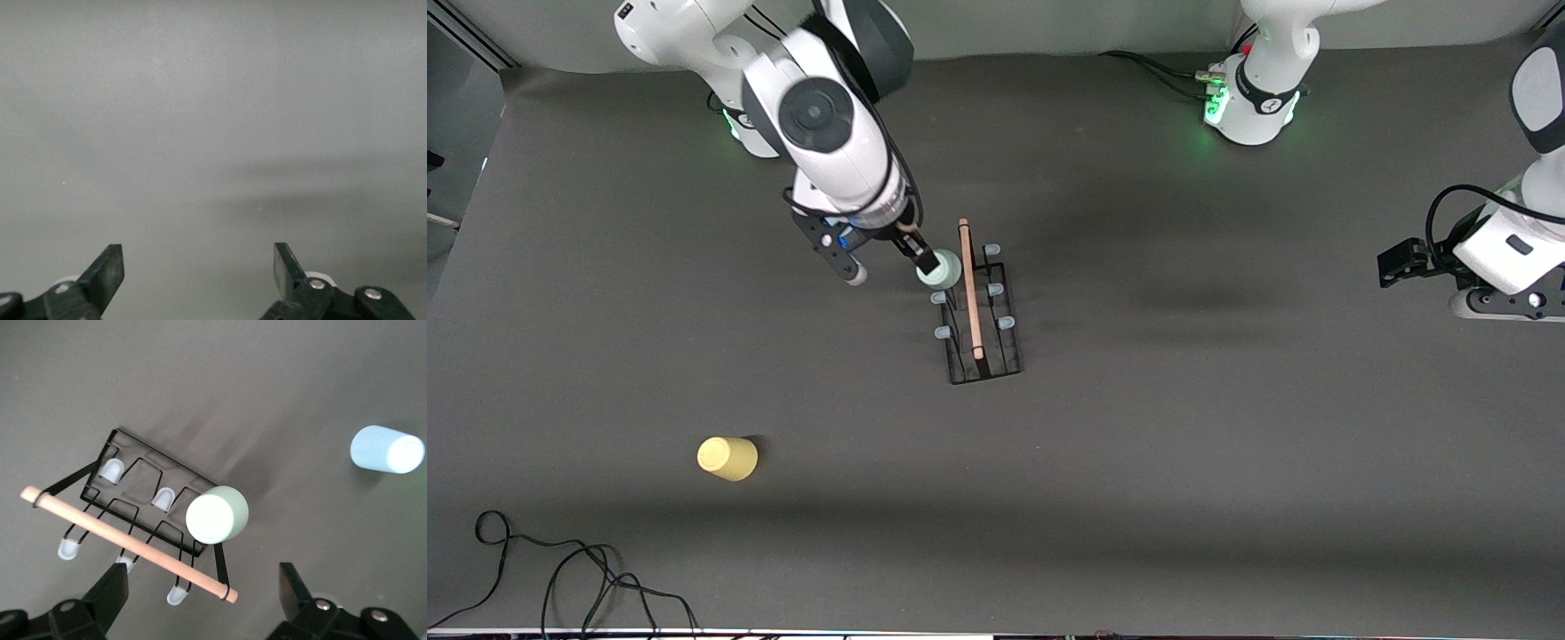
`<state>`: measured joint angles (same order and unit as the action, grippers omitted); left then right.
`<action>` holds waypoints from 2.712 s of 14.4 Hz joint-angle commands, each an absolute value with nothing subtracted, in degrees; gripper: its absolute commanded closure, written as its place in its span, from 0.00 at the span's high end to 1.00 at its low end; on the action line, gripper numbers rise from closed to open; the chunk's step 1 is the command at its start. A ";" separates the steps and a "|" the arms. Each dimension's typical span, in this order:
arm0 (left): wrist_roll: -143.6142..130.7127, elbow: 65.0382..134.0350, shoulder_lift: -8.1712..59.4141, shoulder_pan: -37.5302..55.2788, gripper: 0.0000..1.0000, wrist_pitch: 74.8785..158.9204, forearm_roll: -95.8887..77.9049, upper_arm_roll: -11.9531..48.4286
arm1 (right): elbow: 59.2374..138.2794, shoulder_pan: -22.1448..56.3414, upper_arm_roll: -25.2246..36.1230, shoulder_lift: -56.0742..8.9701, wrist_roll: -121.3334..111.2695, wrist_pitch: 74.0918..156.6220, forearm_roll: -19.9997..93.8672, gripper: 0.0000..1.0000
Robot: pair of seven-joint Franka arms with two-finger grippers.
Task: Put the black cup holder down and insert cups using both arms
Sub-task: 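Carry the green cup to the holder and lower it onto a peg, then open the right gripper, move to the yellow cup and grasp it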
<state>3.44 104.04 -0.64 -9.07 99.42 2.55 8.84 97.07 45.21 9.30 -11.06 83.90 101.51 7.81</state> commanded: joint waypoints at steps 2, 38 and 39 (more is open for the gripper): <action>4.39 100.37 0.62 -9.14 1.00 95.89 2.55 8.88 | 89.57 45.53 18.51 -12.04 62.22 92.91 7.21 1.00; 4.39 100.63 0.53 -9.14 1.00 96.42 2.55 8.96 | 82.71 28.39 35.59 -51.07 -22.15 122.28 33.84 0.38; 4.48 100.63 0.53 -9.23 1.00 96.42 2.55 8.88 | 82.27 28.30 35.77 -50.46 -22.06 119.56 33.66 0.17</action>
<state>3.55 101.72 0.17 -9.12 97.37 2.54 8.86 82.53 28.19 35.41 -51.42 -20.17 123.25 32.62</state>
